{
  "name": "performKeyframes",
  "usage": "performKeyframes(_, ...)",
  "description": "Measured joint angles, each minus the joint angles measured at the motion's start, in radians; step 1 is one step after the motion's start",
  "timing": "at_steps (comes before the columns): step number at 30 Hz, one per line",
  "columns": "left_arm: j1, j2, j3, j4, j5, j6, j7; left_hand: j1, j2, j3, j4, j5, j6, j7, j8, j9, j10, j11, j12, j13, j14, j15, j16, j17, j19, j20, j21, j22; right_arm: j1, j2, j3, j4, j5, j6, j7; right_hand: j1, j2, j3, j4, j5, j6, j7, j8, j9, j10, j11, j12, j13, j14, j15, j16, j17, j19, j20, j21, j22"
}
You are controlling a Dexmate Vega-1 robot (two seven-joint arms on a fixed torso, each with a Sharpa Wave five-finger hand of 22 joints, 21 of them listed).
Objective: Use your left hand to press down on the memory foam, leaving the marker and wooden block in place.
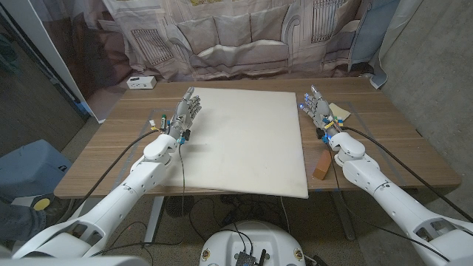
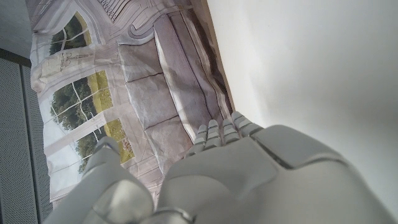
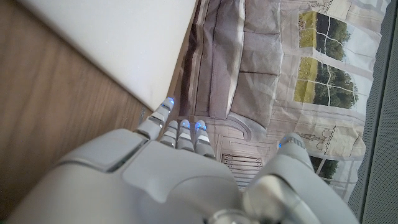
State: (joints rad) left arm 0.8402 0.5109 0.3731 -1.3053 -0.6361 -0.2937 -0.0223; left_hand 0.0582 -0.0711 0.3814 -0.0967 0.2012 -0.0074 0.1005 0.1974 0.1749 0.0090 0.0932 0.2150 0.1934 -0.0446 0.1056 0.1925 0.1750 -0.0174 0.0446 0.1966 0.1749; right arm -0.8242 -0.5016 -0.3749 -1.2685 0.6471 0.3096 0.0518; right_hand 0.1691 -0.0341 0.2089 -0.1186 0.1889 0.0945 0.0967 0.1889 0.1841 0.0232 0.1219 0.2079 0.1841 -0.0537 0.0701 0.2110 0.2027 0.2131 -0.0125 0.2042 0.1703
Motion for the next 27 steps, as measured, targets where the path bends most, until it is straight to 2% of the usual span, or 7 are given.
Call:
performKeyframes(12, 0.007, 0.012, 0.001, -0.013, 0.057, -0.051, 0.031, 0.000, 0.000, 0.000, 0.000, 0.000, 0.033, 0.010, 0.008, 0.000, 0.031, 0.001, 0.010, 0.000, 0.034, 0.002, 0.008, 0.000, 0.008, 0.008, 0.000, 0.000, -0.003, 0.006, -0.004, 0.004, -0.012, 0.022, 0.002, 0.000, 0.000, 0.000, 0.000, 0.000, 0.000, 0.000, 0.004, 0.000, 0.000, 0.000, 0.000, 0.000, 0.000, 0.000, 0.000, 0.000, 0.000, 0.000, 0.000, 0.000)
performKeyframes(16, 0.005, 0.014, 0.002, -0.006, 0.077, -0.081, 0.034, 0.000, 0.000, 0.000, 0.000, 0.000, 0.058, 0.003, 0.008, 0.000, 0.048, 0.009, 0.015, 0.000, 0.050, 0.007, 0.008, 0.000, 0.022, 0.011, 0.009, 0.000, -0.010, 0.002, -0.005, -0.012, -0.024, 0.026, -0.009, 0.000, 0.000, 0.000, 0.000, 0.000, 0.000, 0.000, 0.004, 0.000, 0.000, 0.000, 0.000, 0.000, 0.000, 0.000, 0.000, 0.000, 0.000, 0.000, 0.000, 0.000)
performKeyframes(21, 0.001, 0.018, 0.002, -0.002, 0.123, -0.118, 0.058, 0.011, 0.003, 0.004, -0.004, 0.000, 0.083, -0.001, 0.015, 0.000, 0.068, 0.002, 0.023, 0.000, 0.068, 0.000, 0.008, 0.000, 0.037, 0.009, 0.009, 0.000, -0.016, -0.001, -0.006, -0.027, -0.036, 0.039, -0.018, 0.000, 0.000, 0.000, 0.000, 0.000, 0.000, 0.000, 0.004, 0.000, 0.000, 0.000, 0.000, 0.000, 0.006, 0.005, 0.000, 0.000, 0.000, 0.000, 0.000, 0.000)
performKeyframes(27, -0.010, 0.018, 0.008, 0.009, 0.164, -0.153, 0.073, 0.017, 0.010, 0.006, -0.006, 0.000, 0.104, 0.007, 0.015, 0.000, 0.096, -0.002, 0.026, -0.001, 0.104, -0.007, 0.015, 0.000, 0.067, 0.010, 0.015, 0.000, -0.017, -0.001, -0.006, -0.028, -0.039, 0.051, -0.013, 0.000, 0.000, 0.000, 0.000, 0.000, 0.006, 0.005, 0.004, 0.000, 0.006, 0.005, 0.000, 0.000, 0.005, 0.005, 0.000, 0.000, 0.005, 0.005, 0.000, 0.000)
